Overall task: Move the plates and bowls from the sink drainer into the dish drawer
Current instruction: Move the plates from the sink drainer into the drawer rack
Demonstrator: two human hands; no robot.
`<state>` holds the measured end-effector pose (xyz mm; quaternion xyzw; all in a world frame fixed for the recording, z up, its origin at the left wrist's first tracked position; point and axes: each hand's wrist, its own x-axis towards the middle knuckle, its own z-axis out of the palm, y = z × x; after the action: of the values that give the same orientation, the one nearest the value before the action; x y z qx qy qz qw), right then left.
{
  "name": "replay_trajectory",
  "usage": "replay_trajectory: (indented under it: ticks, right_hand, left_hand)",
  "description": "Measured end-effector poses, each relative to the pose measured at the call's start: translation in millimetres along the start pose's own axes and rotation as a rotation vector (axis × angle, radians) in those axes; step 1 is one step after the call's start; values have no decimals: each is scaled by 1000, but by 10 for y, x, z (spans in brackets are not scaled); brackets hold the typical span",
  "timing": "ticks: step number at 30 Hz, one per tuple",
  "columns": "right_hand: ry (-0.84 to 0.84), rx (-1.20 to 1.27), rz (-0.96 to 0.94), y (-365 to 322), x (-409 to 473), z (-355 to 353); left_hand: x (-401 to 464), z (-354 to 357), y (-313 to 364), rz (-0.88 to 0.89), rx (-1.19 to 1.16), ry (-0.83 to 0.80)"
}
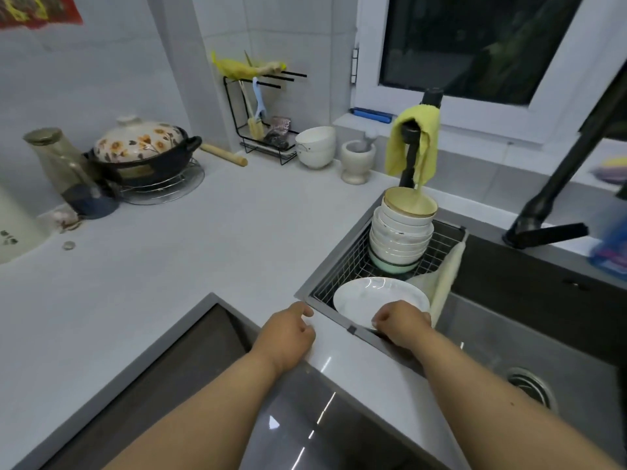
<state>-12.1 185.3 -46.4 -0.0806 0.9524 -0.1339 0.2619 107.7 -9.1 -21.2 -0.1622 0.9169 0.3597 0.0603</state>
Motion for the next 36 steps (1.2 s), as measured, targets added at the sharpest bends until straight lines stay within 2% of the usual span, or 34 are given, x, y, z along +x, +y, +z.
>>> replay_trajectory:
  ticks: [4, 7, 12, 16, 19, 21, 23, 26, 30, 33, 36]
  right_hand:
    - [-102, -2, -78, 21, 64, -71]
    - [-107, -145, -153, 89, 66, -87]
    - [83, -332, -297, 165, 75, -37]
    - [191, -501, -377, 13, -55, -260]
    - [315, -423, -404, -64, -151, -444]
    - [330, -356, -419, -112, -254, -540]
    - [299, -329, -446, -197, -406, -661]
    - [328, -303, -528, -378, -709, -893]
    - [338, -390, -662, -691, -1151, -1174]
    - [326, -554, -849, -919, -1423, -1226]
    - [377, -523, -1036, -1110, -1574, -1148]
  left_hand:
    - [81, 21, 38, -6, 1, 0]
    - [119, 26, 58, -15, 0, 2]
    - [151, 27, 90, -33, -36, 13]
    - [164, 30, 126, -61, -85, 26]
    - [175, 34, 149, -94, -133, 58]
    - [181, 30, 161, -105, -179, 80]
    - [179, 4, 202, -135, -301, 110]
    - [163, -101, 325, -233, -613, 161]
    - [69, -371, 428, -438, -1008, 97]
    - [-84, -561, 332, -476, -1108, 9]
    - [-351, -744, 211, -468, -1184, 28]
